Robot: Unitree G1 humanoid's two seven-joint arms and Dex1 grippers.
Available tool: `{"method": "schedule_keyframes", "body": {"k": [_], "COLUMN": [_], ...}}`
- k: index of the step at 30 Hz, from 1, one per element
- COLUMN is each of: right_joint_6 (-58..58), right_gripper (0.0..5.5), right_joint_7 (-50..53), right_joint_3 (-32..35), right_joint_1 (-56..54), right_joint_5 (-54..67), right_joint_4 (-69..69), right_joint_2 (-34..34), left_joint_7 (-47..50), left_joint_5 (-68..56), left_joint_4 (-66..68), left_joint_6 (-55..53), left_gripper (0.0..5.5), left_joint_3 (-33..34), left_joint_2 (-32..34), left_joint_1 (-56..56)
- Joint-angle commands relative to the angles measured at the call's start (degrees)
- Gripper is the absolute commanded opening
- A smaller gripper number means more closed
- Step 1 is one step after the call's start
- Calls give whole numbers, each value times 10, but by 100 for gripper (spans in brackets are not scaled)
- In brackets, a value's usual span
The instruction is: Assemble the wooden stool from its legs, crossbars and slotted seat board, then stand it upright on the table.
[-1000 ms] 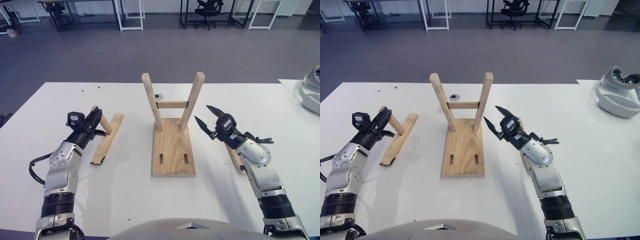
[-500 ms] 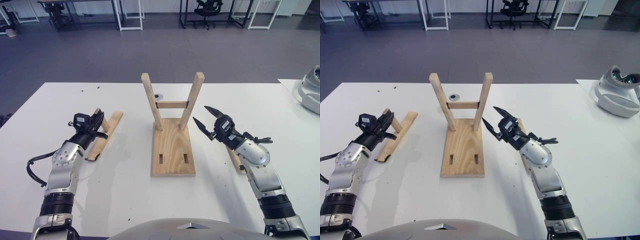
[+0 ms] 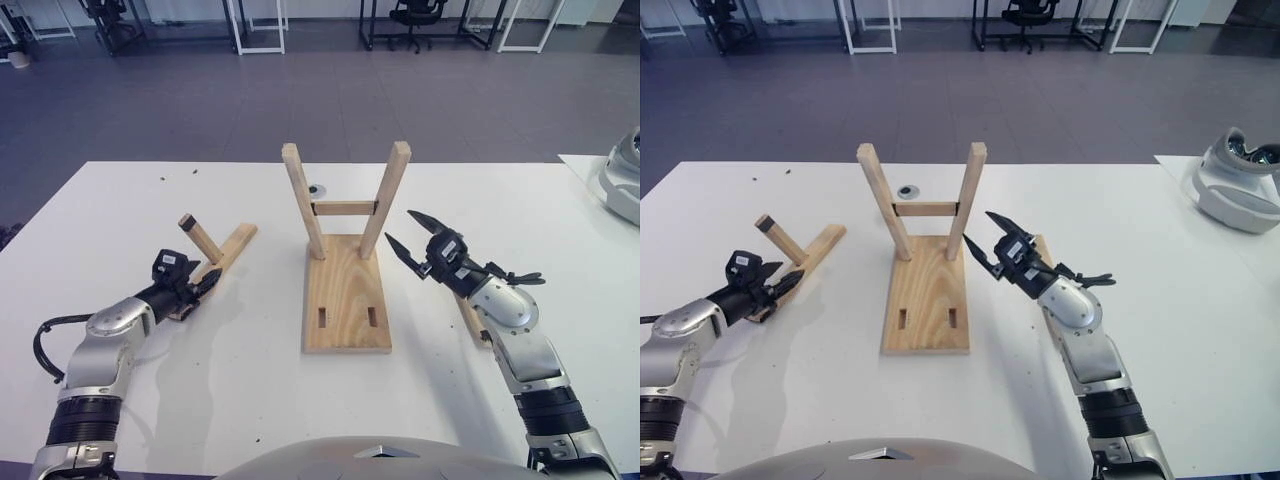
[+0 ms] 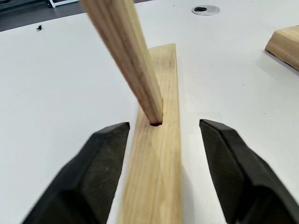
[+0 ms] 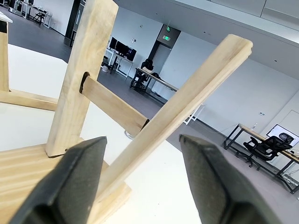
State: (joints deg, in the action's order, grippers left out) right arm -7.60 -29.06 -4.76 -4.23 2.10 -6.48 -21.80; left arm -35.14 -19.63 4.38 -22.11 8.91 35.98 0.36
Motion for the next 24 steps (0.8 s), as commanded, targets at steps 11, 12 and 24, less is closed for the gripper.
{"method": "schedule_keyframes", "body": {"k": [11, 12, 24], "right_joint_6": [-5, -4, 343], "right_gripper": [290, 290, 290], "right_joint_7": [2, 2, 58], "right_joint_3": [-8, -7, 152], "right_joint_1": [-6, -7, -251], "right_joint_5": [-6, -7, 451], "right_joint_4": [14, 14, -96], "right_joint_2": [7, 6, 55], "left_joint_7": [-85, -83, -54], "left_joint_5": [76, 77, -87], "left_joint_4": [97, 87, -55], "left_joint_6": [25, 27, 207], "left_gripper": [236, 215, 204], "left_joint_3": [-55, -56, 112], "left_joint_2": [56, 57, -4], "left_joint_1": [-18, -18, -112]}}
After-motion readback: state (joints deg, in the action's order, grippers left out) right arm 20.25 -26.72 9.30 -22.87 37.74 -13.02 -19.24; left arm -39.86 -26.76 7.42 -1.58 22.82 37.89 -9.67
